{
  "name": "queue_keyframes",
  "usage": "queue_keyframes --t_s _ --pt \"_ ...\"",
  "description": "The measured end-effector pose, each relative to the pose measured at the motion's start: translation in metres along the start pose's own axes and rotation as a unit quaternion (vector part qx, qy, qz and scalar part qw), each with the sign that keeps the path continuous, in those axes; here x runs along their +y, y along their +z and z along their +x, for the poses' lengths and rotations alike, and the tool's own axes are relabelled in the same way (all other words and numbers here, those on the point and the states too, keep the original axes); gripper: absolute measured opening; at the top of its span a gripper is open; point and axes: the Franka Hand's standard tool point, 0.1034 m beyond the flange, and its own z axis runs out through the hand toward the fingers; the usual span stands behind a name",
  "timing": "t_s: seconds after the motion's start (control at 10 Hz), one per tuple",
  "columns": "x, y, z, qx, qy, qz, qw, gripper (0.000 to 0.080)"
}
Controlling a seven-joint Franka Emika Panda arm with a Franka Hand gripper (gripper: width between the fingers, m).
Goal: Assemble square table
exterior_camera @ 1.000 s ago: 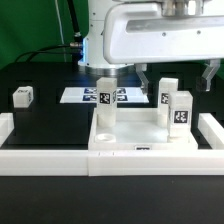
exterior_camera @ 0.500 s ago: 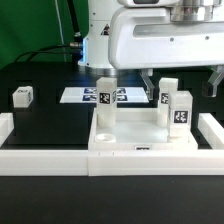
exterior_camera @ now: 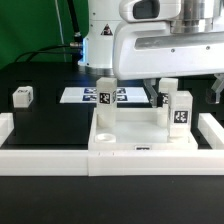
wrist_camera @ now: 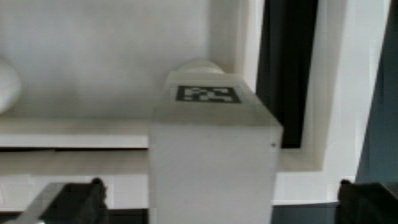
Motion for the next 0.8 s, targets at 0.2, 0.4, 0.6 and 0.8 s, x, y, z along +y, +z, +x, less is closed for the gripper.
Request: queue_keyframes --t_s 0.2,0.4,0.6,0.8 --pt "0.0 0.0002 -0.0001 0.0 0.012 0.0 1.0 0.0516" --pt "0.0 0.0002 0.0 0.0 0.03 0.0 1.0 0.0286" --pt "-0.0004 0.0006 -0.0002 0.0 0.115 0.0 0.993 0.0287" --pt "-0.0019 0.0032 0.0067 0.033 0.223 0.004 0.974 0.0287"
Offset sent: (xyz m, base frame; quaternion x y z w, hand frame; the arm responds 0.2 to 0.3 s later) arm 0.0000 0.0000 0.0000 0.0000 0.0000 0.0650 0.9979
